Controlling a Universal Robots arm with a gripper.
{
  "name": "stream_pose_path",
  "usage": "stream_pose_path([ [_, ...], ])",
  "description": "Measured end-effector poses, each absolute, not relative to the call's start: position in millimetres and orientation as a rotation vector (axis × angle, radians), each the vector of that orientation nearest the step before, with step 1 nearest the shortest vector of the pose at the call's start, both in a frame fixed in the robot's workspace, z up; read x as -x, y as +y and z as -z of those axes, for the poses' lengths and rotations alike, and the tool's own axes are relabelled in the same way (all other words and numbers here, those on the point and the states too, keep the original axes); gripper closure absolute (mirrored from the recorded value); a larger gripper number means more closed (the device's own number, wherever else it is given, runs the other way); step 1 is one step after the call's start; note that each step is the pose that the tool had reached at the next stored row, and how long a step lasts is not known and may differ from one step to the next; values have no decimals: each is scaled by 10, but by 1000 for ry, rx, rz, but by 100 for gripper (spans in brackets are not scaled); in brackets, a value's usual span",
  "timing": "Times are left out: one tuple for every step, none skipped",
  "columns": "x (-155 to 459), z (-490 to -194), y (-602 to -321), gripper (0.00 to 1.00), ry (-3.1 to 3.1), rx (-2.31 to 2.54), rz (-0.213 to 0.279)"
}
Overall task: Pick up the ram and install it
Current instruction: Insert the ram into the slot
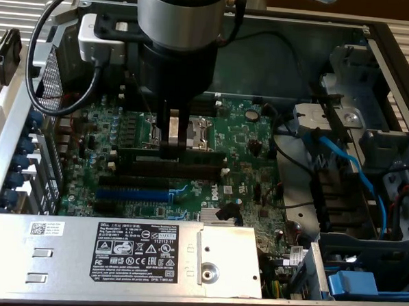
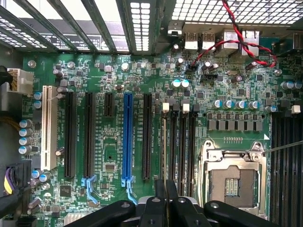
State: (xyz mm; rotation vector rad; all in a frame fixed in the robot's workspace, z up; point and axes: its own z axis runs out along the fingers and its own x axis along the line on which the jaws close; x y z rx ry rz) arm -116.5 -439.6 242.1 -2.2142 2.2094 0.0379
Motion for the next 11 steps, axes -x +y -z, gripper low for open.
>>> stream_pose_path([
  [1166,-2420,-4396,88,2209,2214,-38],
  [1167,-2420,-4396,88,2208,2213,-39],
  [1170,-2420,-4396,88,2208,2212,-40],
  [1175,-2419,-4396,88,2209,2210,-41],
  [1175,-2419,-4396,88,2209,2209,-41],
  [1176,-2419,-4396,88,2211,2207,-42],
  [1177,-2419,-4397,88,2213,2205,-42],
  [1180,-2418,-4397,88,2216,2202,-42],
  [1183,-2418,-4397,88,2219,2198,-43],
  [1183,-2417,-4397,88,2222,2194,-44],
  [1183,-2416,-4396,88,2224,2191,-45],
])
